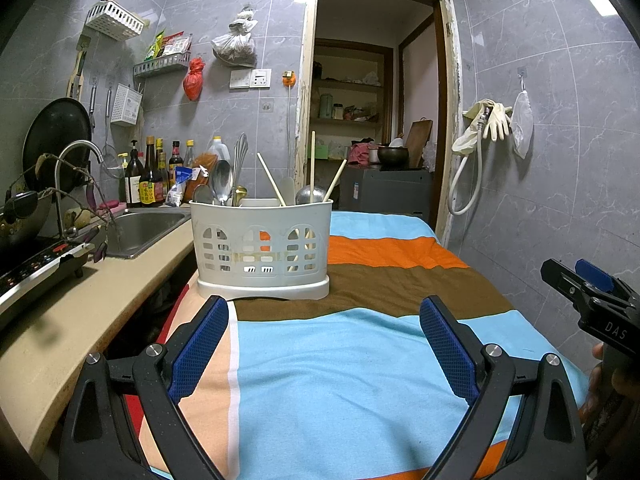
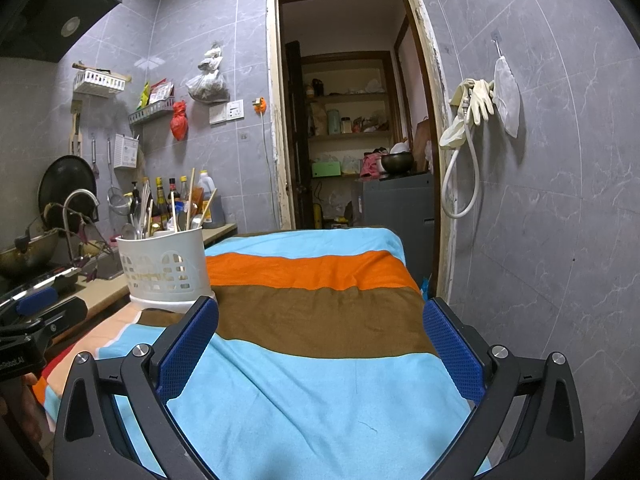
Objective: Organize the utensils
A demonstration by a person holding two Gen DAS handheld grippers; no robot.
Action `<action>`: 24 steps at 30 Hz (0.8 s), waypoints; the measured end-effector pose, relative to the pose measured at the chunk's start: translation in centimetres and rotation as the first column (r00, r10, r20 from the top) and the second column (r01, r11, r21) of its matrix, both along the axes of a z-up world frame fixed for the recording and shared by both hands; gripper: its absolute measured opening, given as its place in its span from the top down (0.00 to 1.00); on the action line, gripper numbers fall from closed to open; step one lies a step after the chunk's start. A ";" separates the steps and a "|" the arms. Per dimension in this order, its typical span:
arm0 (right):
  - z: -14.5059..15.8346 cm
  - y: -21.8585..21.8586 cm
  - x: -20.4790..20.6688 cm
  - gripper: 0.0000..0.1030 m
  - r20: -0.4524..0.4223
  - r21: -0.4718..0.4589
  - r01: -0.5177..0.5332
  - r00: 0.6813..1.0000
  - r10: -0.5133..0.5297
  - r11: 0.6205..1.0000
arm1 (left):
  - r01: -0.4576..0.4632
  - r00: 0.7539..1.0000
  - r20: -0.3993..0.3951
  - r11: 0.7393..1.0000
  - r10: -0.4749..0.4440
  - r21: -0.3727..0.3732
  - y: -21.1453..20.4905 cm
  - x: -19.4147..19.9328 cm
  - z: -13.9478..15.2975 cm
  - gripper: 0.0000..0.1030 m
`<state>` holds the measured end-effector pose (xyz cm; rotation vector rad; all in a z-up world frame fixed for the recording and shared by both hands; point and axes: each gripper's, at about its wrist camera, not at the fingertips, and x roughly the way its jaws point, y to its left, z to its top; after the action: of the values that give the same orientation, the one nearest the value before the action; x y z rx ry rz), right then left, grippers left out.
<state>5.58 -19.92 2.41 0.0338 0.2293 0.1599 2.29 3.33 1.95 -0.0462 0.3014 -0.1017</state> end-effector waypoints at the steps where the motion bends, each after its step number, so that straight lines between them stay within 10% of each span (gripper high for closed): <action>1: 0.0 0.0 0.0 0.00 0.000 0.000 0.000 1.000 0.000 1.000 | -0.001 1.000 0.000 1.000 0.001 0.000 0.0 0.0 0.0 0.09; 24: 0.0 0.0 0.0 0.00 -0.001 0.002 0.001 1.000 -0.001 1.000 | 0.005 1.000 0.015 0.999 -0.004 -0.034 0.5 -0.7 -0.9 0.09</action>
<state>5.59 -19.92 2.44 0.0357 0.2306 0.1590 1.55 3.83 1.04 -0.0783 0.2846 -0.1118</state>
